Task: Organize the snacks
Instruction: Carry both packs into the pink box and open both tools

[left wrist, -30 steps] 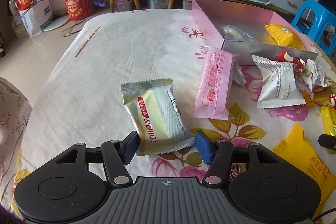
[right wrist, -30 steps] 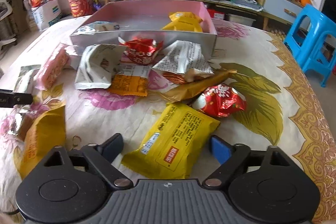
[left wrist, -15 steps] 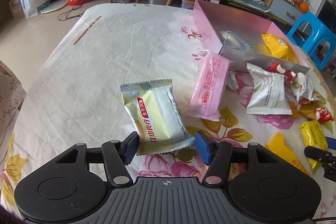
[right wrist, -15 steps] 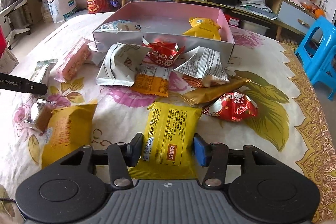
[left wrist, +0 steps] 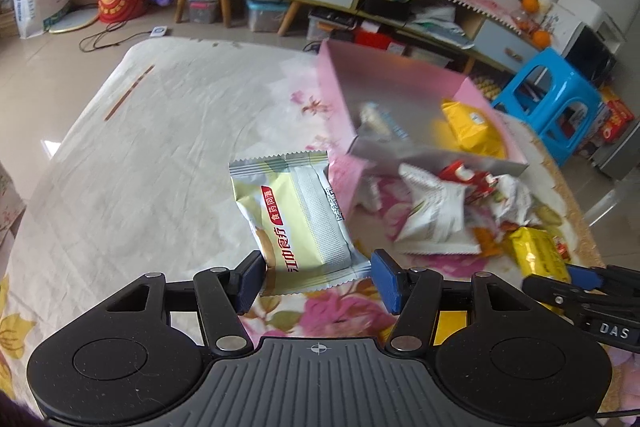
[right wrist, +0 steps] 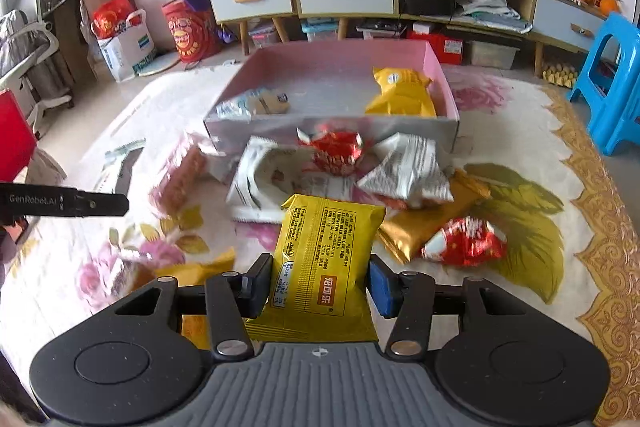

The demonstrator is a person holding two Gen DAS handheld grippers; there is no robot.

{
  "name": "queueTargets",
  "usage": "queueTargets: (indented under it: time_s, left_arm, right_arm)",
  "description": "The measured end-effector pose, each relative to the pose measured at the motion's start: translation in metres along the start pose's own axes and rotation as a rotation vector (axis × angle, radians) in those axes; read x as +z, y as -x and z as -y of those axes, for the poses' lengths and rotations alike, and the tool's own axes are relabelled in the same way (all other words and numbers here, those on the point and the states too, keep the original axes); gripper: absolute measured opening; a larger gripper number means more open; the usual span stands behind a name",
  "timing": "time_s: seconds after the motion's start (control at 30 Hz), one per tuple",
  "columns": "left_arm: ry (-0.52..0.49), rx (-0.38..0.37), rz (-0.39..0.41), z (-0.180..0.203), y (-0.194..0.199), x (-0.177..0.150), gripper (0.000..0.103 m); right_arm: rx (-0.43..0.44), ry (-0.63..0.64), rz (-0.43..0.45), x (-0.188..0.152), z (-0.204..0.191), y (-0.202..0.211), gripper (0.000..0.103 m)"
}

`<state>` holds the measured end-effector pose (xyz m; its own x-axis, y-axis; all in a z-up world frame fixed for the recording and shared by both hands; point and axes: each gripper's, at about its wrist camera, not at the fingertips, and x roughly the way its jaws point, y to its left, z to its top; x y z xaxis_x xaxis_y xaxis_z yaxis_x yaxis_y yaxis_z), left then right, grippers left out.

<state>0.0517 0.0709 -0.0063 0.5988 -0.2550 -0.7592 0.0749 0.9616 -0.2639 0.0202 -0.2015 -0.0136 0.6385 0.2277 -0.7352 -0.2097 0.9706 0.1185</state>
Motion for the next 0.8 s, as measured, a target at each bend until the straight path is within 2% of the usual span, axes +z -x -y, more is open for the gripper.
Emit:
queueTargets:
  time_s: [0.43, 0.63, 0.8]
  left_arm:
    - [0.024, -0.066, 0.024, 0.025, 0.0, 0.025, 0.057]
    - [0.024, -0.104, 0.051, 0.033, -0.013, 0.04, 0.057]
    - [0.046, -0.125, 0.102, 0.042, -0.025, 0.054, 0.056]
  right_arm:
    - [0.009, -0.083, 0.045, 0.041, -0.003, -0.011, 0.041]
    - [0.004, -0.175, 0.08, 0.064, 0.008, -0.019, 0.041]
    - [0.037, -0.24, 0.116, 0.082, 0.02, -0.029, 0.041]
